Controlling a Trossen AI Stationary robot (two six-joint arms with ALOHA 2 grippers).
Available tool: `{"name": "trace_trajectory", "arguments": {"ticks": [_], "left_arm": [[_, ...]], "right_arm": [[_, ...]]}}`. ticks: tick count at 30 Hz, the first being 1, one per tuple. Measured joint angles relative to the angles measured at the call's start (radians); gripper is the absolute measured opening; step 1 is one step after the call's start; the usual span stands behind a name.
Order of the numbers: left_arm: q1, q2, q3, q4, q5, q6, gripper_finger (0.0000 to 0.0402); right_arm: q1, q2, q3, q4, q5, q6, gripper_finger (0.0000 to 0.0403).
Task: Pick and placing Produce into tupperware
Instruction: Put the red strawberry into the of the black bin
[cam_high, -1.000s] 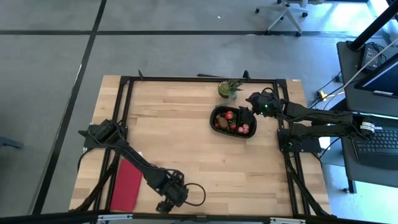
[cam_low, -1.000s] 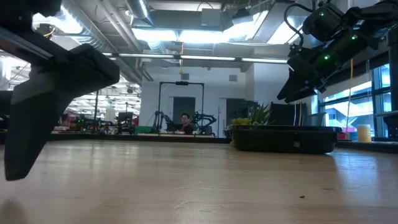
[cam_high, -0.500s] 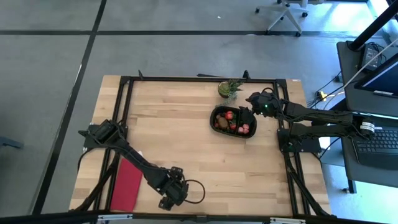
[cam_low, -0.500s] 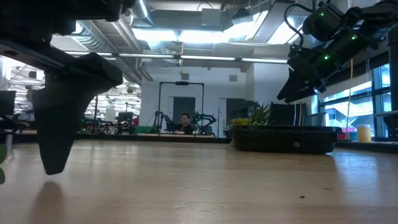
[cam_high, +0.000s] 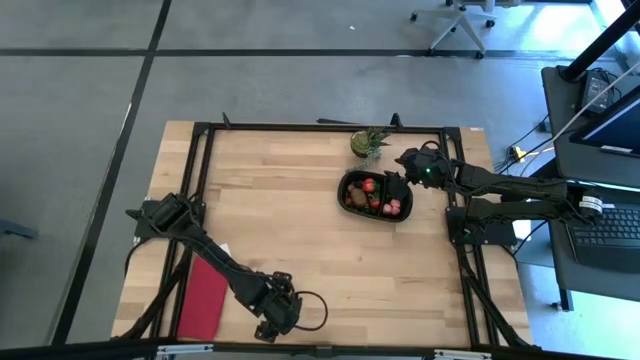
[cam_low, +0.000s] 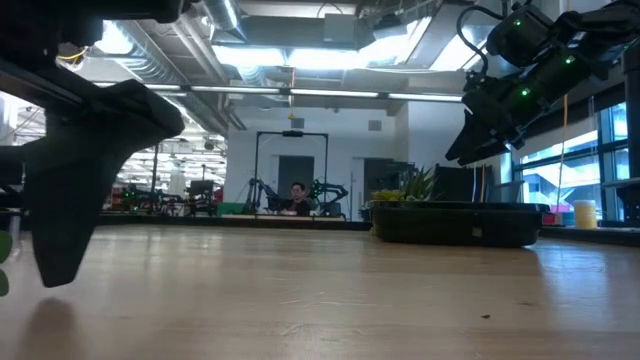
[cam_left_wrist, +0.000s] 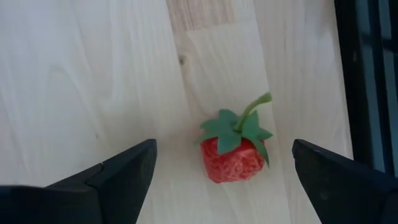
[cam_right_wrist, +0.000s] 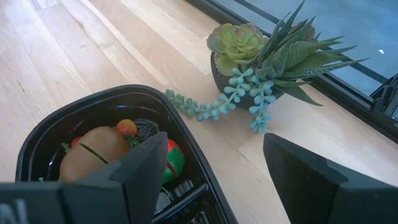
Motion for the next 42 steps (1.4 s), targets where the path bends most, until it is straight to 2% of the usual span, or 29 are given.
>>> {"name": "trace_trajectory", "arguments": {"ticks": [17,22,29,42], "left_arm": [[-0.005,0.021,0.005,-0.001,-0.008,-0.020,0.0363],[-0.005,0.022,0.004,-0.002,-0.013,-0.020,0.0349],[-0.004,0.023,0.003,-0.007,-0.018,-0.019,0.0299],[-0.005,0.025,0.000,-0.014,-0.075,0.052,0.0174]], "right_arm": [[0.000,0.000,0.000,0.001,0.000,0.000,0.0268],[0.000,0.000,0.000,0.001,0.000,-0.001,0.0268],[0.000,0.000,0.000,0.001,0.000,-0.002,0.0268],[0.000,0.000,0.000,0.001,0.000,-0.002,0.0268]]}}
